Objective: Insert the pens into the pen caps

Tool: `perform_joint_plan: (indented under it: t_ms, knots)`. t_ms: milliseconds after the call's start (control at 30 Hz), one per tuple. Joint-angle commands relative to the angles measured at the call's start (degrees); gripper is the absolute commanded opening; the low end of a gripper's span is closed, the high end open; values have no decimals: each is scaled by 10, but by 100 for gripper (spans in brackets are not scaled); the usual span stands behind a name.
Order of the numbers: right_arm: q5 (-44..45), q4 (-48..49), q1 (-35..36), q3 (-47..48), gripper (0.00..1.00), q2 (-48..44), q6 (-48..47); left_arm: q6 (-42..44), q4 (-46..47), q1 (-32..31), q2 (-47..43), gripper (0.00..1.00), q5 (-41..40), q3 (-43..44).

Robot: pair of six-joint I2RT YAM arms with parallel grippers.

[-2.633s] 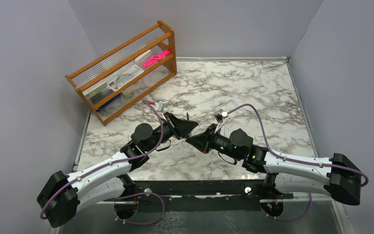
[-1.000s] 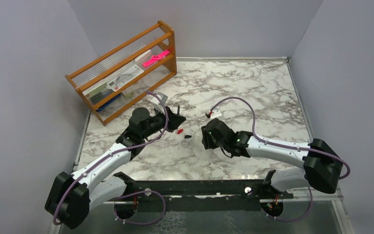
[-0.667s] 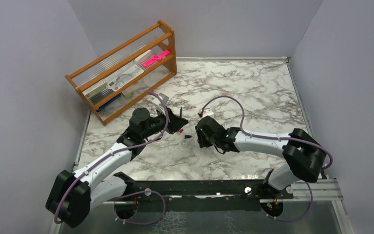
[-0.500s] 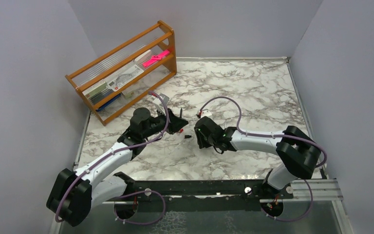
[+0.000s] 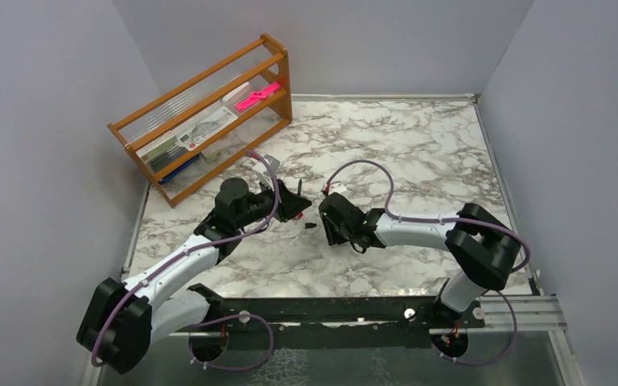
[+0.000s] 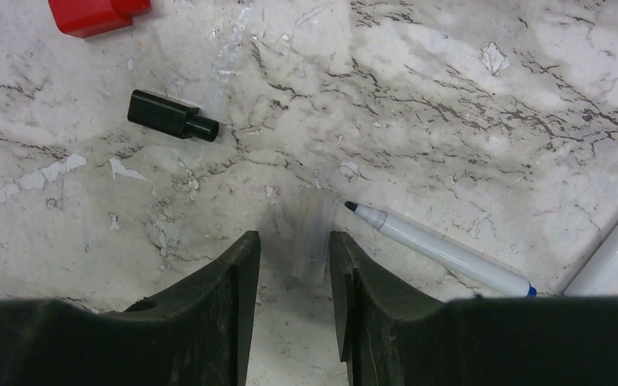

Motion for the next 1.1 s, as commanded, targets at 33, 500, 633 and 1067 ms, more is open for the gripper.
perform_joint_plan:
  t_ms: [33, 500, 633, 1067]
  knots:
    - [18, 2, 0, 22, 37, 27, 3, -5, 19, 1, -5, 0, 21, -11]
    - [13, 40, -2, -18, 1, -74, 29, -38, 46, -5, -22, 0, 54, -24]
    - [23, 109, -2, -55, 1, -207, 42, -114, 138, -63, -19, 0, 6, -60]
    - [51, 296, -6, -159, 1, -466, 121, -191, 418, -232, 52, 0, -89, -89]
